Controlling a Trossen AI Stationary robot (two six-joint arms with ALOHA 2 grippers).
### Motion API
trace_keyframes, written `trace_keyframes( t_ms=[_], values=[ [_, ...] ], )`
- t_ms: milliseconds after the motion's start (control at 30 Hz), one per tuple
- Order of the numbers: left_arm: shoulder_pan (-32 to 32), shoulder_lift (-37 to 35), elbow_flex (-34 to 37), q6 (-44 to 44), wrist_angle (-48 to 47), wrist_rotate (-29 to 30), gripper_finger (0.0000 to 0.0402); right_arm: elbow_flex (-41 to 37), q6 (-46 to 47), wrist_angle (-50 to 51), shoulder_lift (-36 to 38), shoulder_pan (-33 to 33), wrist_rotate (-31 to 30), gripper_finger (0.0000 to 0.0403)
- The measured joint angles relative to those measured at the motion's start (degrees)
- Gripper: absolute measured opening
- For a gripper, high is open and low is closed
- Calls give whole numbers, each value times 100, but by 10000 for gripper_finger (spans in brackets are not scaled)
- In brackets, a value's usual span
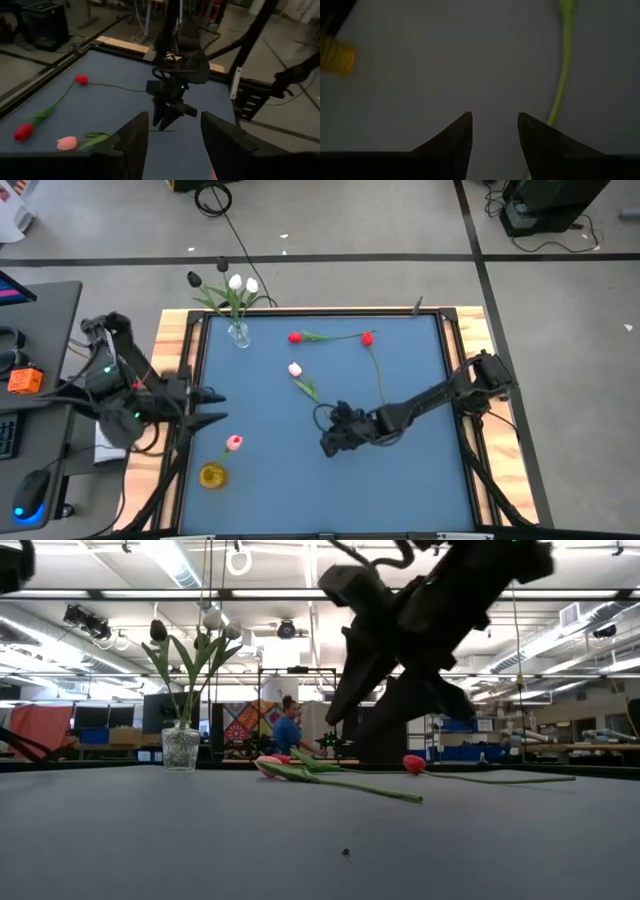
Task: Sort flowers into vase by color
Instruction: Put the pink tulip into the yellow vase
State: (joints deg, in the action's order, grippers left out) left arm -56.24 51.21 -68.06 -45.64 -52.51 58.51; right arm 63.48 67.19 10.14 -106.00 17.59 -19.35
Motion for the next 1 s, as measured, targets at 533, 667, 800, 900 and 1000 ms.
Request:
trace_keyframes(
  t_ms=[533,667,800,900,1000],
  values=[
    [3793,299,-18,1980,1940,-2933,185,7,-30,285,99,-870,1392,170],
    [4532,527,-15,2093,2069,-3586,185,7,-192,309,99,-1062,1753,169],
    [5010,838,-14,2096,2197,-3777,185,7,-596,235,99,-1202,1612,167],
    [5246,1054,-14,2079,2374,-3782,185,7,-895,111,99,-1297,1347,167],
    [5345,1241,-14,2015,2393,-3780,185,2,-1156,-221,99,-1319,873,167]
  ],
)
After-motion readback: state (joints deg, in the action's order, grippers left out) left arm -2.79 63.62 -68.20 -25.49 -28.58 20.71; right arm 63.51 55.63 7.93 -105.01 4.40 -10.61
